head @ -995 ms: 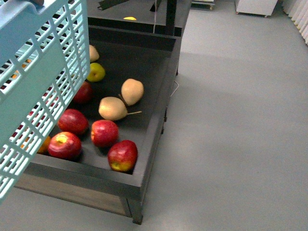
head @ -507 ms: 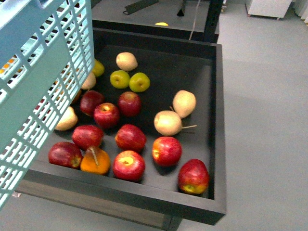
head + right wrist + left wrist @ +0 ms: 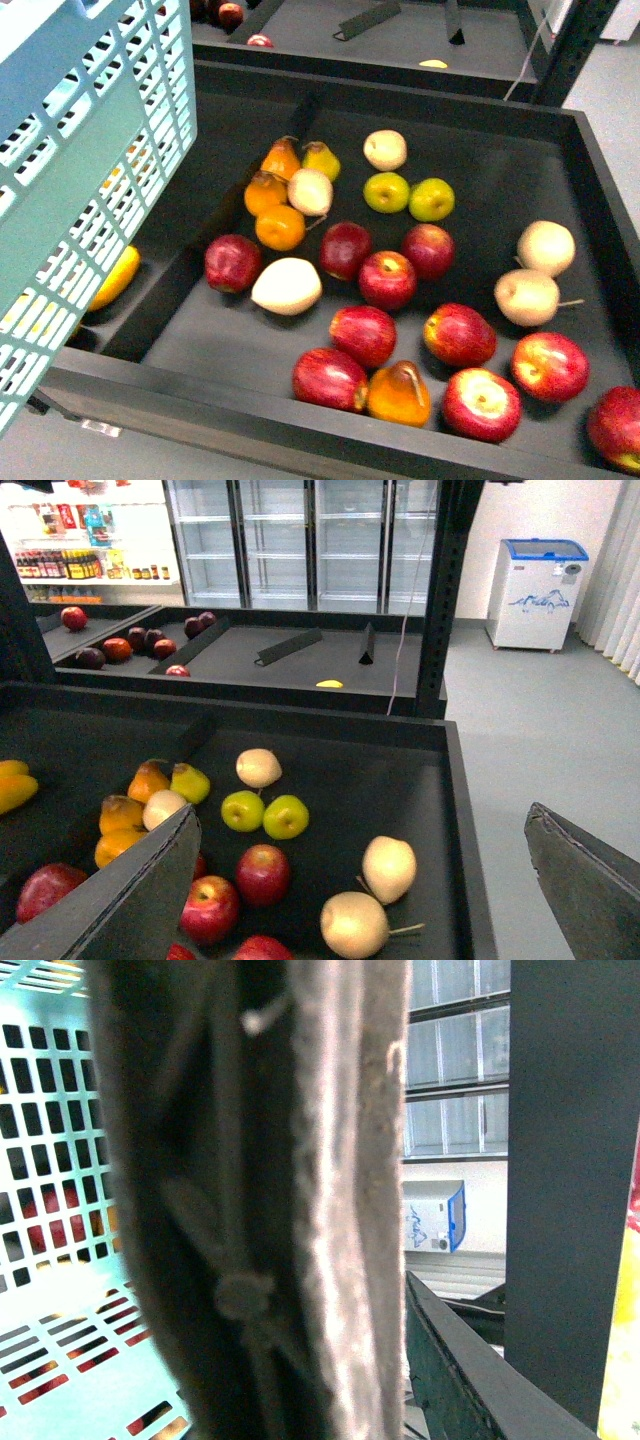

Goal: Pick mango and avocado into basket

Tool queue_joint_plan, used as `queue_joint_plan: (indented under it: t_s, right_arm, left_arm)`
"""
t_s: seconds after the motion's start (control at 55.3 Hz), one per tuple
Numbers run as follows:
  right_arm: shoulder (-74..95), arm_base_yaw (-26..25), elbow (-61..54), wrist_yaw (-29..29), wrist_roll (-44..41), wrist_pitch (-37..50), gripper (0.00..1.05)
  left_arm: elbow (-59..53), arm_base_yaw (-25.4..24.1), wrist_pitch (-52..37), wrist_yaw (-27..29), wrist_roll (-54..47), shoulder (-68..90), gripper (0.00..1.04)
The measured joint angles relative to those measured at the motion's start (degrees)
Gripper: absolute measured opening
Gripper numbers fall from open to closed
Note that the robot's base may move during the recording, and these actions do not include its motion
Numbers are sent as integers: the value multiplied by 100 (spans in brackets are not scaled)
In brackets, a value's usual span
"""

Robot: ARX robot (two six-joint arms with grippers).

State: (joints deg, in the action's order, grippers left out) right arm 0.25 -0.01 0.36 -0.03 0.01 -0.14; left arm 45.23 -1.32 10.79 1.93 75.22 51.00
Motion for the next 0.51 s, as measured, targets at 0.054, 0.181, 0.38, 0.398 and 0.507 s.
queue_joint_plan:
  t_s: [0.054,0.181,0.38,0.398,0.507]
  right_arm:
    - [0,0,0,2,2,2,97]
    - [0,0,-2,0,0,0,97]
    - [0,0,0,0,2,0,97]
    - [0,0,0,0,0,0,97]
    - [0,0,0,0,2,2,97]
  left_arm:
    - [0,0,0,-4,-7,4,26]
    - [-4,-2,4,4,-4,11,26]
    - [-2,-2,2,-4,-2,7,26]
    - [-2,-2,2,-4,-4,7,26]
    - [-2,0,2,-22,-4,20,26]
